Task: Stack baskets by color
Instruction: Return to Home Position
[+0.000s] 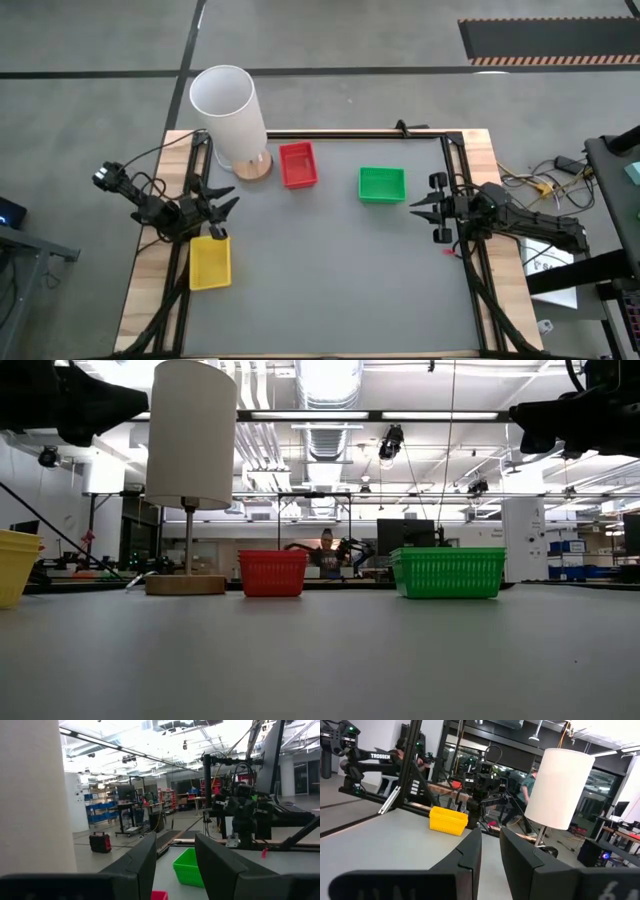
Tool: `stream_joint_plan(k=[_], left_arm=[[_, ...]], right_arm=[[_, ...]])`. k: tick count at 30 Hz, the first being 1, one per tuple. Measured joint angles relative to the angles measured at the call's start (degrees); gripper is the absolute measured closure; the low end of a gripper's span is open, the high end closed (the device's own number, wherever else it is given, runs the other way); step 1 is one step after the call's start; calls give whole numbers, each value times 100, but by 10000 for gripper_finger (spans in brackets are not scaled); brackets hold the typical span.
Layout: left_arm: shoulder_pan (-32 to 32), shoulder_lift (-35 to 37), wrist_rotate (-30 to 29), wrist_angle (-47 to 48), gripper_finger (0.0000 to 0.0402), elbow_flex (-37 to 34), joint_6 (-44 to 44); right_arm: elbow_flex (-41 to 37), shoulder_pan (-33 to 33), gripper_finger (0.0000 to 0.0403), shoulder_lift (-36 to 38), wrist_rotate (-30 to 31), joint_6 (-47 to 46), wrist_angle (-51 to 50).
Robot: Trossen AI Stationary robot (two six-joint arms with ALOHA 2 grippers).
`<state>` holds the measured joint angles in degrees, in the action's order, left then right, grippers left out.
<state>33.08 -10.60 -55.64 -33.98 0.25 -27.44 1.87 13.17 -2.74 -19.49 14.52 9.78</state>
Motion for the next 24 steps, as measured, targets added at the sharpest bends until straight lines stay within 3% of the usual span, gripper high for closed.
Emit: stream_joint_plan(k=[24], left_arm=[[-1, -206, 0, 0, 281, 0, 0]], right_arm=[[-2, 0, 339, 0, 0, 2, -4]])
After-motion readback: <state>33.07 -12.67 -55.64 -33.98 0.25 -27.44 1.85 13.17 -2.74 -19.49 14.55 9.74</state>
